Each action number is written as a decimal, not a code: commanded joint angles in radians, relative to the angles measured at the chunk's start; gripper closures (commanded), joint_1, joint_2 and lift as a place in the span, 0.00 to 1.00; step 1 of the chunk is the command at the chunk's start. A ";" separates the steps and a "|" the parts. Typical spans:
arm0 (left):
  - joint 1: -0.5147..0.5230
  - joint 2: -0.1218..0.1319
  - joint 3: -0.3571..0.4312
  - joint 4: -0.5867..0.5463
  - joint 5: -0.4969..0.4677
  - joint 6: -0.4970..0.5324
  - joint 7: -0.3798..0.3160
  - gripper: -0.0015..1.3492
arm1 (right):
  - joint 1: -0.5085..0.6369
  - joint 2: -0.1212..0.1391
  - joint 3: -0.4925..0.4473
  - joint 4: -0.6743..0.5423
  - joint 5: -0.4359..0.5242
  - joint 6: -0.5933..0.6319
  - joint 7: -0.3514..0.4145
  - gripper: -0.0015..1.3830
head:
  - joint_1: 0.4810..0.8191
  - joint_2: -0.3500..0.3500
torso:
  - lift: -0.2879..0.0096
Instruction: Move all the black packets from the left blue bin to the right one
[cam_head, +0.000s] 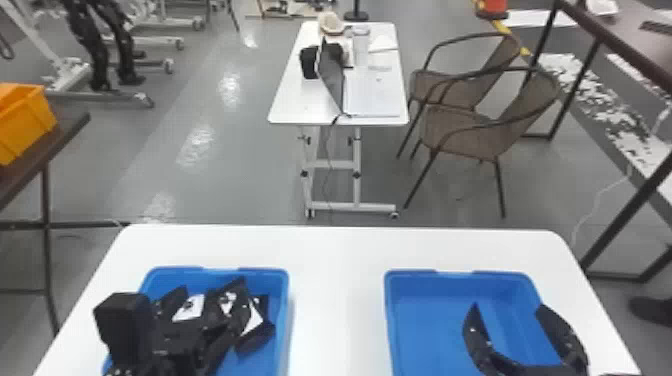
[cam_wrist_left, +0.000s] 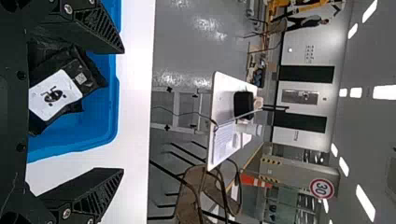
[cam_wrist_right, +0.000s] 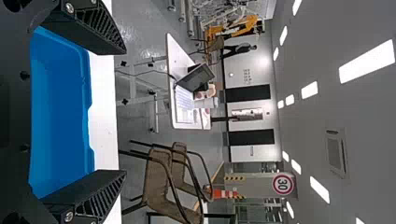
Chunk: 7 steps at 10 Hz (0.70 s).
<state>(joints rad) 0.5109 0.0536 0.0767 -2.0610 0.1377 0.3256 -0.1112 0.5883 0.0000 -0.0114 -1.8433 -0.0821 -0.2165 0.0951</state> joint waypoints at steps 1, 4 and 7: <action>-0.029 -0.026 0.018 0.001 0.030 0.104 0.028 0.09 | -0.002 0.001 0.001 0.004 -0.005 0.005 0.005 0.07 | 0.63 0.55 | 0.97; -0.163 -0.003 0.078 0.050 0.053 0.400 -0.005 0.10 | -0.019 0.001 0.002 0.013 -0.008 0.008 0.018 0.07 | 0.63 0.59 | 0.97; -0.301 0.080 0.041 0.171 0.056 0.572 -0.027 0.10 | -0.033 0.001 0.005 0.022 -0.012 0.009 0.026 0.07 | 0.63 0.61 | 0.97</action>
<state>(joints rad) 0.2369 0.1245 0.1249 -1.9171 0.1940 0.8735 -0.1386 0.5559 0.0000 -0.0063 -1.8225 -0.0922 -0.2075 0.1205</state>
